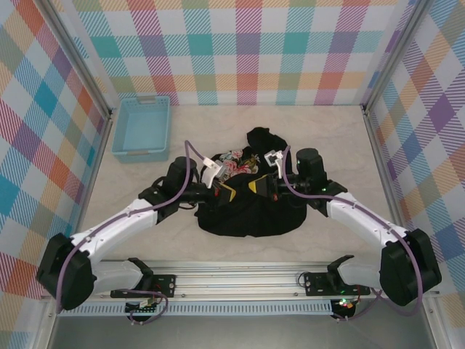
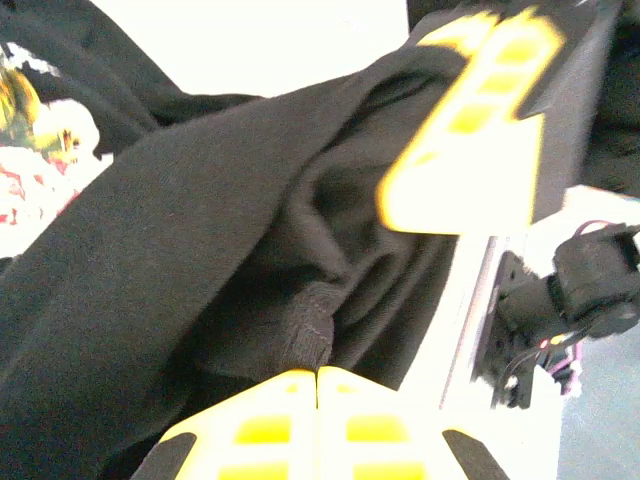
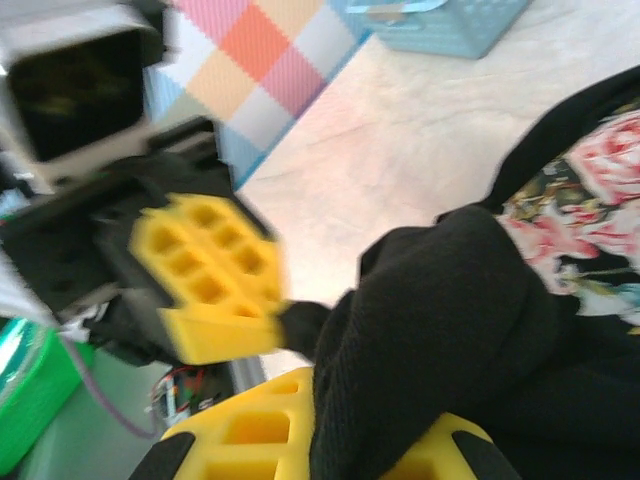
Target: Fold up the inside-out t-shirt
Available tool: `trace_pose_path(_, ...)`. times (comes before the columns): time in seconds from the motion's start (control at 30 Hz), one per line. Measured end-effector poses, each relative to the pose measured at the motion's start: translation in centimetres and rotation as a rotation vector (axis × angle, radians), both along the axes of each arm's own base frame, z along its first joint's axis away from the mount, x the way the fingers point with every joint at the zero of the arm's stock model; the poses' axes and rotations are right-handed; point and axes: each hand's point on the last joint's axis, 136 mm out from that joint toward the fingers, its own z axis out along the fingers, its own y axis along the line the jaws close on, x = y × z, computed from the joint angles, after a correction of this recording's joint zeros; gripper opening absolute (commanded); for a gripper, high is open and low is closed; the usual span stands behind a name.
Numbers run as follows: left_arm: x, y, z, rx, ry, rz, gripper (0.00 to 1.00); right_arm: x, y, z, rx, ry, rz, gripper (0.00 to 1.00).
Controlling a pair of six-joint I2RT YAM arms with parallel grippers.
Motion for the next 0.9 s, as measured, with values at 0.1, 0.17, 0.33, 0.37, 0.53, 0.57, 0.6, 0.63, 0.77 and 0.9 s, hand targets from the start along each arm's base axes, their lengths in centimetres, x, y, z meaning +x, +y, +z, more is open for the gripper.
trace_pose_path(0.1, 0.0, 0.2, 3.4, -0.058, -0.046, 0.023, 0.0, 1.0, -0.5, 0.0, -0.039, -0.016, -0.06, 0.08)
trace_pose_path(0.17, 0.0, 0.3, 5.6, -0.092, -0.078, 0.032, 0.0, 1.4, -0.8, -0.1, -0.057, -0.018, -0.089, 0.12)
trace_pose_path(0.33, 0.3, 0.7, 9.1, -0.122, -0.115, 0.07, 0.0, 2.6, -1.8, -1.2, -0.142, -0.004, -0.178, 0.34)
trace_pose_path(0.37, 0.4, 0.8, 9.5, -0.121, -0.117, 0.077, 0.0, 2.8, -2.1, -1.4, -0.167, -0.005, -0.199, 0.38)
trace_pose_path(0.53, 0.7, 0.9, 10.4, -0.08, -0.106, 0.096, 0.0, 2.9, -3.0, -1.2, -0.263, -0.085, -0.239, 0.52)
trace_pose_path(0.57, 0.8, 0.9, 10.3, -0.066, -0.103, 0.096, 0.0, 2.4, -2.9, -0.9, -0.266, -0.112, -0.224, 0.53)
trace_pose_path(0.6, 0.8, 0.8, 10.2, -0.046, -0.095, 0.092, 0.0, 1.9, -2.6, -0.2, -0.261, -0.147, -0.202, 0.55)
trace_pose_path(0.63, 0.8, 0.7, 10.1, -0.026, -0.086, 0.091, 0.0, 1.2, -2.3, 0.6, -0.247, -0.187, -0.171, 0.61)
trace_pose_path(0.77, 0.7, 0.5, 9.7, 0.034, -0.054, 0.079, 0.0, -0.9, -0.6, 3.3, -0.167, -0.3, -0.049, 0.7)
trace_pose_path(0.9, 0.3, 0.4, 9.7, 0.07, -0.026, 0.067, 0.0, -1.6, 1.4, 3.7, -0.117, -0.334, 0.048, 0.73)
